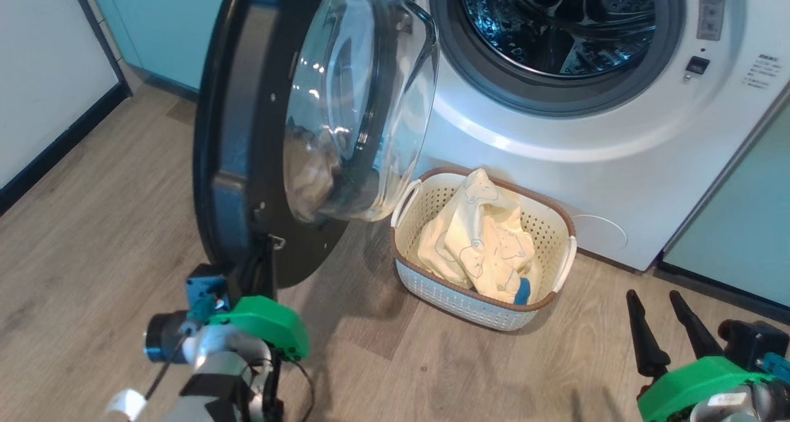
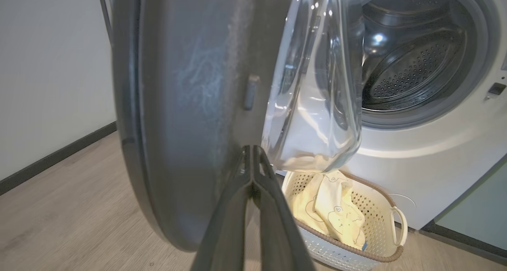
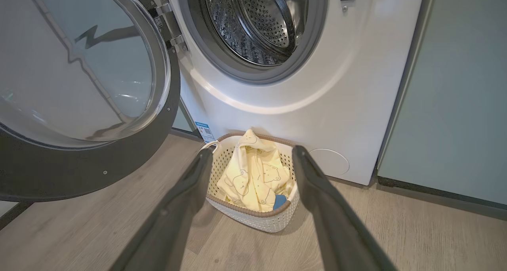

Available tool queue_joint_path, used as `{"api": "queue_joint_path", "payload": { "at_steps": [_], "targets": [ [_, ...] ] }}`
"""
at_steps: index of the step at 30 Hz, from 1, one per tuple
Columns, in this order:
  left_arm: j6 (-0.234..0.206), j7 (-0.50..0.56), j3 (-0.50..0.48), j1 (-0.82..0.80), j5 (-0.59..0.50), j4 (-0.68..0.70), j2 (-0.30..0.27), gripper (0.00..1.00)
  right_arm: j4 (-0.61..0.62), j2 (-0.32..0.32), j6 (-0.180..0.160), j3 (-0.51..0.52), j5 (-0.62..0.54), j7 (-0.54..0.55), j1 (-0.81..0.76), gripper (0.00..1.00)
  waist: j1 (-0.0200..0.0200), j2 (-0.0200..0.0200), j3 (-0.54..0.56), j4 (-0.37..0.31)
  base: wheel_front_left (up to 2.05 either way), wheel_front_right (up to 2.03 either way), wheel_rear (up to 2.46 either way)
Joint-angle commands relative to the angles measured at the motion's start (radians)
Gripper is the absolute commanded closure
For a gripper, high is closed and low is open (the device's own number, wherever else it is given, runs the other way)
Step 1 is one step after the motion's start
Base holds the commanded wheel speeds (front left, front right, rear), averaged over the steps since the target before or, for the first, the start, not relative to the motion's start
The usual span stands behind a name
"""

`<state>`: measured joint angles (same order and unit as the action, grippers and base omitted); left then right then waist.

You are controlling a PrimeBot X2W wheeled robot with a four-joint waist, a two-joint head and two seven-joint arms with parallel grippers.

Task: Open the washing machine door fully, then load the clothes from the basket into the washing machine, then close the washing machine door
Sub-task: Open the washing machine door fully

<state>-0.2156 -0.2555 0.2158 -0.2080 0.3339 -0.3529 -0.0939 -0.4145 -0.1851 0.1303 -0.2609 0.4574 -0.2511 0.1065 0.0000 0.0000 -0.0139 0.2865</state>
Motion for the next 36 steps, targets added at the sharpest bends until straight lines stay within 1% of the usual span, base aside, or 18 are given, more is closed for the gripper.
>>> {"api": "queue_joint_path", "payload": {
  "at_steps": [1,9,20,36],
  "targets": [
    [-0.008,-0.006,-0.054,-0.048,0.000,0.025,-0.030,1.00,0.028,-0.010,0.000,-0.011,0.004,-0.011,0.030,0.00,0.0000,0.0000,-0.002,0.002,0.00,0.00,0.00],
    [0.001,-0.006,-0.111,-0.073,-0.005,-0.015,-0.044,1.00,0.029,-0.014,0.000,-0.014,0.004,-0.011,0.038,0.00,0.0000,0.0000,-0.014,0.012,0.00,0.00,0.00],
    [0.015,-0.006,-0.212,-0.152,-0.021,-0.063,-0.032,1.00,0.030,-0.030,0.000,-0.023,0.004,-0.011,0.060,0.00,0.0000,0.0000,-0.052,0.010,0.00,0.00,0.00],
    [0.031,-0.006,-0.382,-0.251,-0.056,-0.186,-0.053,1.00,0.024,-0.044,0.000,-0.057,0.010,-0.011,0.103,0.00,0.0000,0.0000,-0.101,-0.027,0.00,0.00,0.00]
  ]
}}
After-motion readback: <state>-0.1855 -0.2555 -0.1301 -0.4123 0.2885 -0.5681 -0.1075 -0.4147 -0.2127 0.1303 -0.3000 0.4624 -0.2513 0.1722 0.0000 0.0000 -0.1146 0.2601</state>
